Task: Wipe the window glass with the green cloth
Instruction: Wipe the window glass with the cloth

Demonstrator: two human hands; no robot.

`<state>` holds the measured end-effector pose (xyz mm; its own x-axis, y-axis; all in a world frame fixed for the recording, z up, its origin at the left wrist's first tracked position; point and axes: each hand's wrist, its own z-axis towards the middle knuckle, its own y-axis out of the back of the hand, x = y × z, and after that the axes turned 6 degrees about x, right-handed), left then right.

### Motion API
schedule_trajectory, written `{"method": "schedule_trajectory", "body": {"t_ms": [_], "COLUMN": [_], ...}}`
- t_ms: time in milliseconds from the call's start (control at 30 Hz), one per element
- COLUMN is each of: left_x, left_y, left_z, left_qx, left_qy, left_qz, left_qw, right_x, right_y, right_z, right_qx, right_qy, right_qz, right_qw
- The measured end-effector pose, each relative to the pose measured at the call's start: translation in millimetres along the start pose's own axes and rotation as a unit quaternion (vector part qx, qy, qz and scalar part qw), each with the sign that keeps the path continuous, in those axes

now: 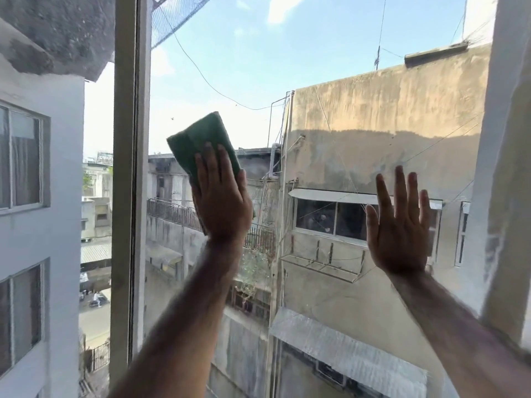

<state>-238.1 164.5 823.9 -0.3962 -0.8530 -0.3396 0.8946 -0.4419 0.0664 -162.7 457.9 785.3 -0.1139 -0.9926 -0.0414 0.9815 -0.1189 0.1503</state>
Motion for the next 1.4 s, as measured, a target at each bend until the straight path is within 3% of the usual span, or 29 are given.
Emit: {"method": "schedule_trajectory", "body": {"t_ms": [67, 133, 233, 300, 367, 433, 500, 567, 633, 733, 800, 900, 967, 1067, 1133, 1233, 1333, 1400], "left_x": [-32, -46, -9, 21, 32, 16, -12, -30, -27, 28, 67, 66, 21, -48, -73, -48, 2, -1], "left_y": [-8, -9, 2, 5, 5, 5, -2, -12, -9, 6, 13, 10, -1, -22, -28, -20, -12, -14], "left_z": [-28, -71, -85, -64, -32, -15, -23, -58, -102, -114, -95, -48, -32, -54, -103, -179, -204, -185], "left_qx": [-0.004, 0.049, 0.094, 0.077, 0.042, 0.014, -0.006, 0.023, 0.101, 0.146, 0.125, 0.066, 0.028, -0.001, 0.045, 0.136, 0.152, 0.140], "left_qy": [-0.089, -0.214, -0.316, -0.277, -0.178, -0.079, -0.064, -0.161, -0.299, -0.418, -0.394, -0.191, -0.091, -0.145, -0.233, -0.303, -0.318, -0.284], "left_qz": [-0.014, -0.013, 0.021, 0.039, 0.038, 0.017, -0.001, -0.020, -0.003, 0.040, 0.062, 0.036, 0.012, -0.010, -0.016, 0.003, 0.034, 0.029], "left_qw": [0.996, 0.975, 0.944, 0.957, 0.982, 0.997, 0.998, 0.986, 0.949, 0.896, 0.909, 0.979, 0.995, 0.989, 0.971, 0.943, 0.935, 0.948], "right_x": [0, 0, 1, 1, 0, -1, -1, 0, 1, 3, 5, 4, 5, 4, 2, 1, 3, 3], "right_y": [1, 2, 3, 3, 2, 2, 1, 1, 2, 4, 4, 5, 6, 7, 6, 6, 5, 3], "right_z": [0, 1, -3, -4, -1, 0, 0, 0, 1, -1, 0, 0, -1, -2, -1, -2, -1, 0], "right_qx": [0.002, 0.002, 0.008, 0.010, 0.008, 0.005, 0.005, 0.004, 0.006, 0.008, 0.005, 0.005, 0.004, 0.005, -0.001, -0.009, -0.011, -0.012], "right_qy": [0.002, 0.003, 0.004, 0.005, 0.006, 0.005, 0.005, 0.006, 0.007, 0.002, 0.001, -0.001, -0.002, 0.001, 0.002, 0.004, 0.003, 0.002], "right_qz": [-0.002, -0.007, -0.002, 0.001, 0.002, -0.002, -0.002, 0.000, 0.001, 0.005, 0.006, 0.005, 0.004, 0.007, 0.004, 0.000, 0.002, 0.002], "right_qw": [1.000, 1.000, 1.000, 1.000, 1.000, 1.000, 1.000, 1.000, 1.000, 1.000, 1.000, 1.000, 1.000, 1.000, 1.000, 1.000, 1.000, 1.000]}}
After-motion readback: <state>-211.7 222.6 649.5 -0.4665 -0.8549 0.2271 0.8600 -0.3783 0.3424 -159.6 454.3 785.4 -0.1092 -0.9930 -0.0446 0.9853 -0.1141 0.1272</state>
